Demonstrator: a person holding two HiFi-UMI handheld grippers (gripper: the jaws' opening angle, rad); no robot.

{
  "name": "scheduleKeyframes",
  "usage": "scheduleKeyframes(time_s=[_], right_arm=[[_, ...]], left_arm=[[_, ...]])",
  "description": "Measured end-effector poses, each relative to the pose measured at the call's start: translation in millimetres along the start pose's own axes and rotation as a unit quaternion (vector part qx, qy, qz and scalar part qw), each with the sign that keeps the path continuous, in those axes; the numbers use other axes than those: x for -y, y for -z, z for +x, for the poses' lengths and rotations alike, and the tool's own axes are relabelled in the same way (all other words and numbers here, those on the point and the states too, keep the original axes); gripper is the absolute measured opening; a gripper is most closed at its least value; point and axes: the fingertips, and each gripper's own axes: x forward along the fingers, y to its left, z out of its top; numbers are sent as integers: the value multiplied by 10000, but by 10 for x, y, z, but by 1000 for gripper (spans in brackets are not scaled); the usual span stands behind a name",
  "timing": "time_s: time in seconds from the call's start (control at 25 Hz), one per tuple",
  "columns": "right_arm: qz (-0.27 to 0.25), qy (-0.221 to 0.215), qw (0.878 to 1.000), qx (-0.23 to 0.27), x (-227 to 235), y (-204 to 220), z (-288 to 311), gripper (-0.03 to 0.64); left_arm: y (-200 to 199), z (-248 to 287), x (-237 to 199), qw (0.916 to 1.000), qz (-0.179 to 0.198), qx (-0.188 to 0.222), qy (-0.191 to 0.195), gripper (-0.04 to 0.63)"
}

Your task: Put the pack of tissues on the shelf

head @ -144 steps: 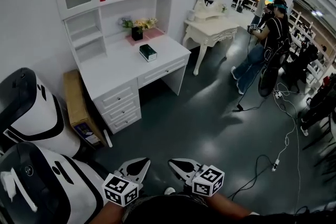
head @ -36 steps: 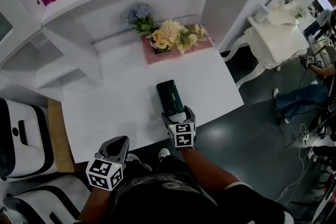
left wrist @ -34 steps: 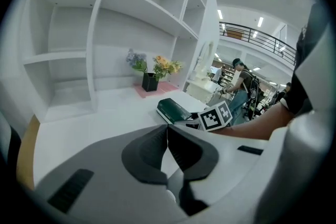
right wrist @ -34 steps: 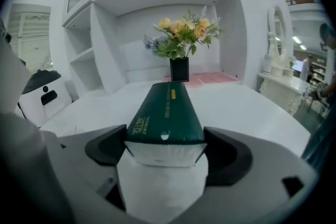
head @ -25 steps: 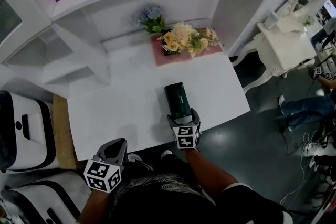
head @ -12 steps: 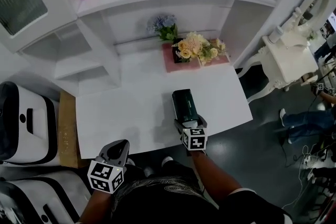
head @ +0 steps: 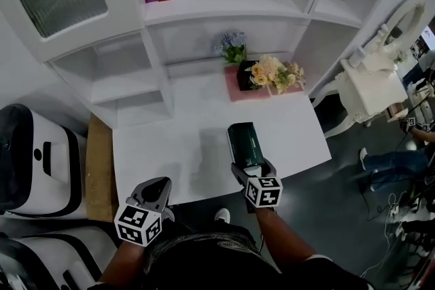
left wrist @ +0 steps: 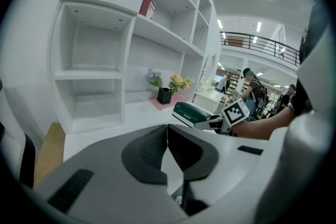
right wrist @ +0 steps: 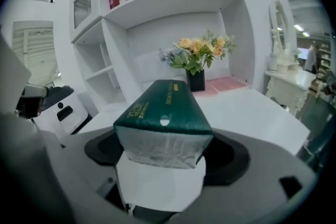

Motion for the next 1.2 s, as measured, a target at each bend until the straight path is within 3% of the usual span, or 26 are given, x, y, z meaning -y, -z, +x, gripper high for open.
scheduleKeyframes(time_s=[0.28, 0.72, 1.2], right_arm=[[-85, -403, 9983, 409, -787, -374, -187, 446], [-217, -1112, 9917, 601, -2107, -612, -250, 446], [-470, -1317, 9857, 944, -3092, -882, -108, 446]], left_arm=[[-82, -273, -393, 9997, -15, 204, 148, 15], [-85, -803, -962, 9979, -101, 590, 249, 15], [-199, -1279, -1644, 9950, -115, 974, 197, 15]])
